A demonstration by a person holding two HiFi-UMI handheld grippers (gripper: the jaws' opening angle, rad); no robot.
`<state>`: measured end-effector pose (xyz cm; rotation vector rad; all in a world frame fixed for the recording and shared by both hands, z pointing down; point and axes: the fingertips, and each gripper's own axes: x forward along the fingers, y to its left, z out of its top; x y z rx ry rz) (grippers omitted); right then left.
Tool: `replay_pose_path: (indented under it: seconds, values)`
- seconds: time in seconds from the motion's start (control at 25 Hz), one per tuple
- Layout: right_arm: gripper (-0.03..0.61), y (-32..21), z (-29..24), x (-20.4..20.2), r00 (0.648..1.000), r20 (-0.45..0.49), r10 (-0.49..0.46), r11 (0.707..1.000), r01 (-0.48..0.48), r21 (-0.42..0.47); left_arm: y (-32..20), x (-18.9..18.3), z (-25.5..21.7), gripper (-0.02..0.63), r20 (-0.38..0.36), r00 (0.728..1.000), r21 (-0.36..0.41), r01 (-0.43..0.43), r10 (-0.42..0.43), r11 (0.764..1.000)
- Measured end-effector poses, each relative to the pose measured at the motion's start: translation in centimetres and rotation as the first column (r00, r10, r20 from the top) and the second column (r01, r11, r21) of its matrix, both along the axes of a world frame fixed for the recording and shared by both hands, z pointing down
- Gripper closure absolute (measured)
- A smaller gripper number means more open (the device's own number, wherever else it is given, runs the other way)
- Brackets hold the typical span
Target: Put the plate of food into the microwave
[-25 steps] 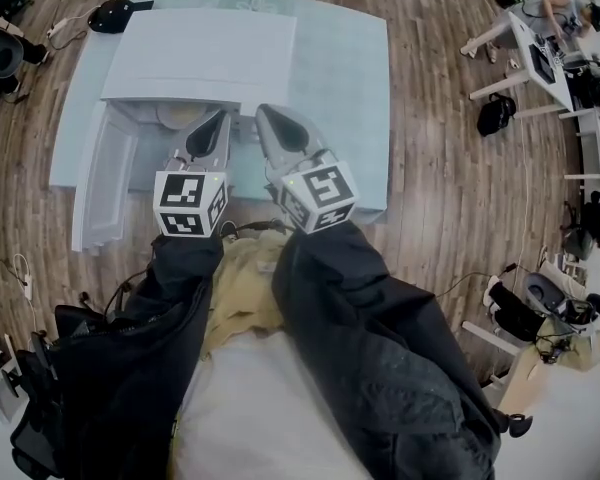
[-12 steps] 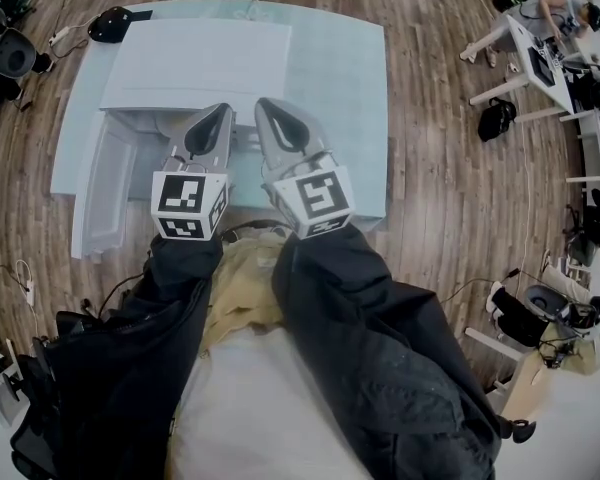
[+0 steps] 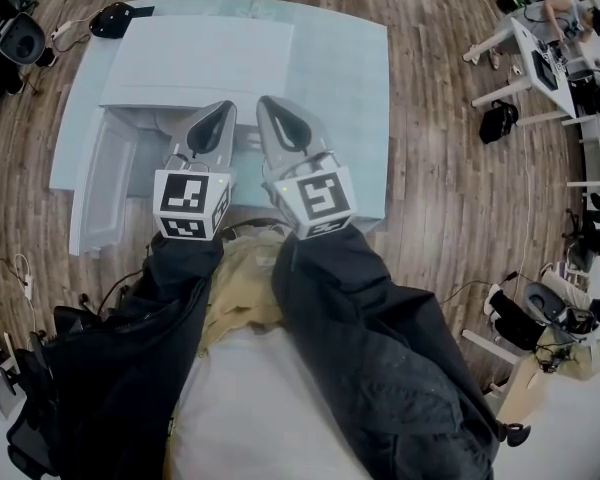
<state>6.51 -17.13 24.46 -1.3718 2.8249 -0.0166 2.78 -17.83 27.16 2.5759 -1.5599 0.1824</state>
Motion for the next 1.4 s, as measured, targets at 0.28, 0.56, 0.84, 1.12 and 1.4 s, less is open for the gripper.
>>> replay_pose_path:
  seconds: [0.28,0.56,0.84,1.12,1.4]
  values:
    - [0.585,-0.2,0.4,-0.1,1.0,0.007,-0.007,1.0,0.007,-0.011,0.0,-0.4,0.4,0.612,0.011,1.0,-0.008,0.018,-0.018,1.0]
    - [0.586,0.1,0.6,0.1,1.0,0.001,0.002,1.0,-0.002,-0.009,0.3,-0.3,0.7,0.612,0.014,1.0,-0.016,0.024,-0.024,1.0]
    - [0.586,0.1,1.3,0.4,1.0,-0.006,0.008,1.0,-0.008,-0.024,0.4,-0.3,0.9,0.612,0.013,1.0,-0.026,0.028,-0.027,0.999]
    - [0.586,0.2,1.2,0.2,1.0,-0.001,-0.003,1.0,0.003,-0.021,0.5,-0.3,1.3,0.612,0.013,0.999,-0.033,0.032,-0.032,0.999]
    - [0.586,0.8,1.8,0.5,1.0,0.0,-0.001,1.0,0.001,-0.026,1.1,0.1,2.1,0.612,0.011,1.0,-0.049,0.029,-0.029,0.998]
